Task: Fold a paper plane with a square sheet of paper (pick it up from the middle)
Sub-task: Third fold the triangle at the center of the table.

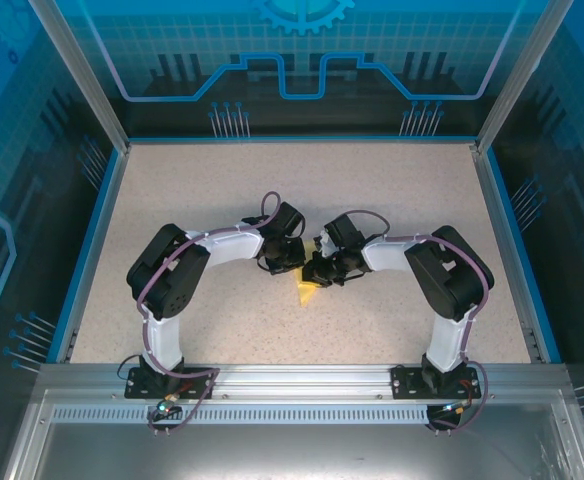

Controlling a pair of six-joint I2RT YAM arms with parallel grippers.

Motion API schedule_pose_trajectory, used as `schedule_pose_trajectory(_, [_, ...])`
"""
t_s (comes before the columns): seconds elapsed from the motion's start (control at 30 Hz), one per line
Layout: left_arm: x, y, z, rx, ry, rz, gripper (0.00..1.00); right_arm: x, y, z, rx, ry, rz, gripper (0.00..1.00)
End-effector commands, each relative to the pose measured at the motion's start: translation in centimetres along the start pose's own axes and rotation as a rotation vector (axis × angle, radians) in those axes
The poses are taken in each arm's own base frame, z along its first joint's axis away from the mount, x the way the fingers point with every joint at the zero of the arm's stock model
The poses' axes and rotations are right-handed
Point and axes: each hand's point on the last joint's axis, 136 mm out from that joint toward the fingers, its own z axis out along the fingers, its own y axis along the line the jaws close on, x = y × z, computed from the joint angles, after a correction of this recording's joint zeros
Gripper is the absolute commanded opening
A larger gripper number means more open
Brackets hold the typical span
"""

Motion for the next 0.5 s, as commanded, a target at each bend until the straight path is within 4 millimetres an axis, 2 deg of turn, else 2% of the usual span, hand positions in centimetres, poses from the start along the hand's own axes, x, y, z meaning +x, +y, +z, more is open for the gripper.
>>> schedule_pose_trajectory(0.0, [1.5, 2.6, 1.3, -0.095, 0.058, -0.005, 0.00, -0.1, 0.2, 0.8, 0.001, 0.004, -0.021, 0.11])
schedule_pose_trajectory(0.3, [1.5, 2.6, 1.3, -0.095, 0.059, -0.003, 0.00, 0.3, -1.1, 1.1, 0.047, 0.021, -0.006, 0.12])
schedule_pose_trajectory(0.47, [0.9, 2.2, 0.0, -0.088, 0.028, -0.017, 0.00, 0.7, -2.1, 1.4, 0.078, 0.033, 0.011, 0.21])
